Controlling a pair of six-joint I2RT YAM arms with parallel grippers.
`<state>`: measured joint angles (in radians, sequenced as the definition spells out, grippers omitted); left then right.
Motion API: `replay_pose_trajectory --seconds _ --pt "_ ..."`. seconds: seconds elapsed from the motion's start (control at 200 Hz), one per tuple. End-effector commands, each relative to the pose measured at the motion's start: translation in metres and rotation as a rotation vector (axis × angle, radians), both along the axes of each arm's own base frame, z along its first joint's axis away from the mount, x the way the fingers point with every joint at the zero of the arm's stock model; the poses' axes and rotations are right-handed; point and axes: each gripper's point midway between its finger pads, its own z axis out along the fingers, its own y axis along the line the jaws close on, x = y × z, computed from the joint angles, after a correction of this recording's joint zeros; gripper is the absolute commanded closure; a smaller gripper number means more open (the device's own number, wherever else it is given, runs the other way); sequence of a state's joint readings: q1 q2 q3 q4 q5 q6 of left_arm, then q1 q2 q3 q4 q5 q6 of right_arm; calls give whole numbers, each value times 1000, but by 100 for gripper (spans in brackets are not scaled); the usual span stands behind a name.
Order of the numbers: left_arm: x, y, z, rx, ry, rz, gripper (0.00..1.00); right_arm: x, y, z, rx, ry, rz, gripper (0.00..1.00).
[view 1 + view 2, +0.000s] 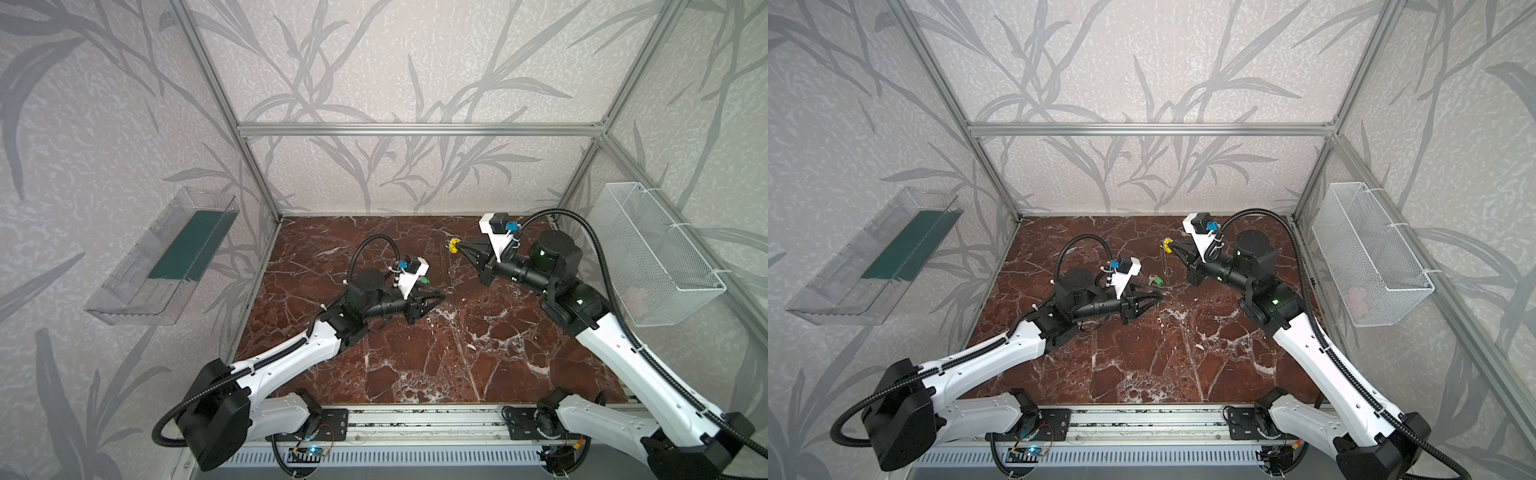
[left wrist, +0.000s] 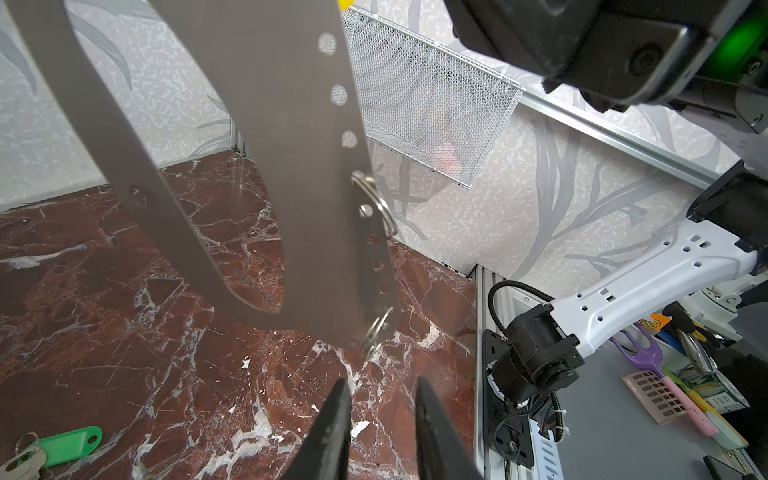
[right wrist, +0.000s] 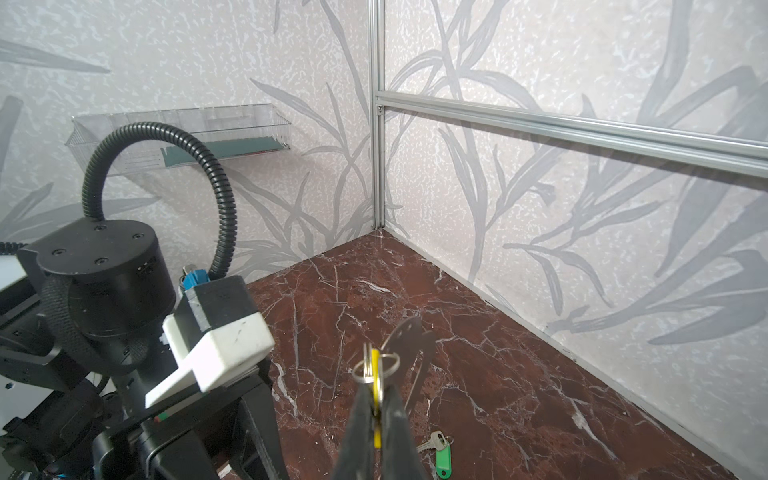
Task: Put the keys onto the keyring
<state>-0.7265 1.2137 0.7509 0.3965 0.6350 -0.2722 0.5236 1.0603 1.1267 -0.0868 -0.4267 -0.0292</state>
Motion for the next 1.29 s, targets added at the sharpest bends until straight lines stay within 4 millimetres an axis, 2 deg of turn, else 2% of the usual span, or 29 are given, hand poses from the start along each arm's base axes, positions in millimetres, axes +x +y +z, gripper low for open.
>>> replay_pose_trajectory --seconds 0.0,0.94,1.29 --pt "-2 -5 17 -29 -31 -24 71 -4 -2 29 47 -69 2 100" --pt "7 -14 23 -42 -53 -23 70 -6 -1 30 53 -69 11 100" --pt "7 -16 27 -52 -57 -30 78 -5 -1 28 52 -67 11 100"
